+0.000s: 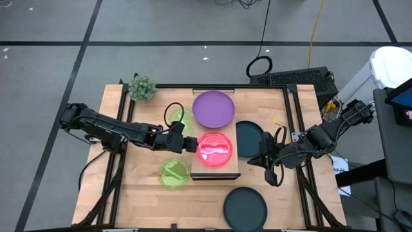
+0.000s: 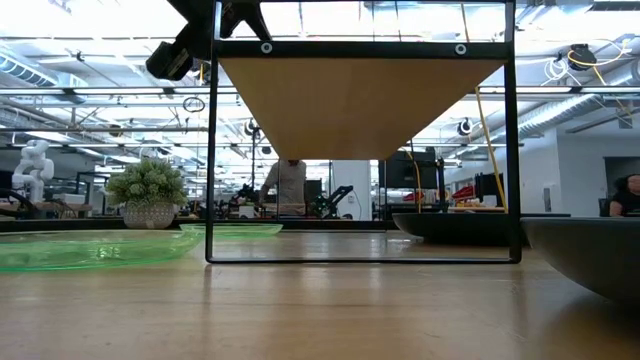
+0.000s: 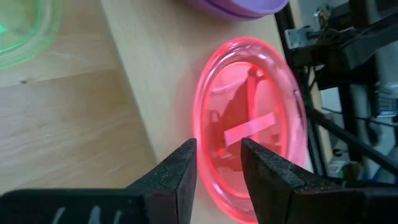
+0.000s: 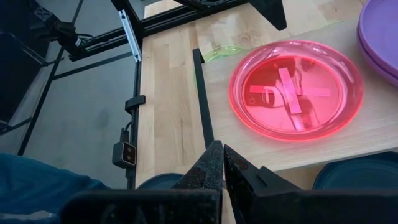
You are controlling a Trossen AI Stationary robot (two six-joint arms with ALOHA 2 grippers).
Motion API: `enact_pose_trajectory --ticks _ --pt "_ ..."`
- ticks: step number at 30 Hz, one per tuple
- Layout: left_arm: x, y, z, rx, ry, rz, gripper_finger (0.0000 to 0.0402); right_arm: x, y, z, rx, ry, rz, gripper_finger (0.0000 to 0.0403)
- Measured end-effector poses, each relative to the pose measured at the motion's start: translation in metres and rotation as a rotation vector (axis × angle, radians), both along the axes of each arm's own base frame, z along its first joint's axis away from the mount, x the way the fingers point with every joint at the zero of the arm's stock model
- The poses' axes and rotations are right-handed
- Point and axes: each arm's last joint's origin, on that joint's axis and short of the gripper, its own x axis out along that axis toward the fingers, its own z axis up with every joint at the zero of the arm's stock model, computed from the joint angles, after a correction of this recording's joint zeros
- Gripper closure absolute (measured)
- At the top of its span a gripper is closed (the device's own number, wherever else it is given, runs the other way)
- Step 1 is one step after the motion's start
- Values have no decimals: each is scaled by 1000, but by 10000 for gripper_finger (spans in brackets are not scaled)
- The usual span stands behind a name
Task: Place and stack plates onto a shelf
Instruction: Stack the bottom dark green plate on top of the purple plate on the shelf
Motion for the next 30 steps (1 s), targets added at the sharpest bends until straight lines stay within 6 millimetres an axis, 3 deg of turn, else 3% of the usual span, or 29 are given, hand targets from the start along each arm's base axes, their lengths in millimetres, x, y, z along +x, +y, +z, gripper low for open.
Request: enact_pose_trajectory --ticks 14,30 --pt "-8 -6 10 3 -24 -35 272 0 0 0 24 4 -17 403" --pt "-49 -14 21 0 99 -92 273 -3 -2 -4 86 59 -86 403"
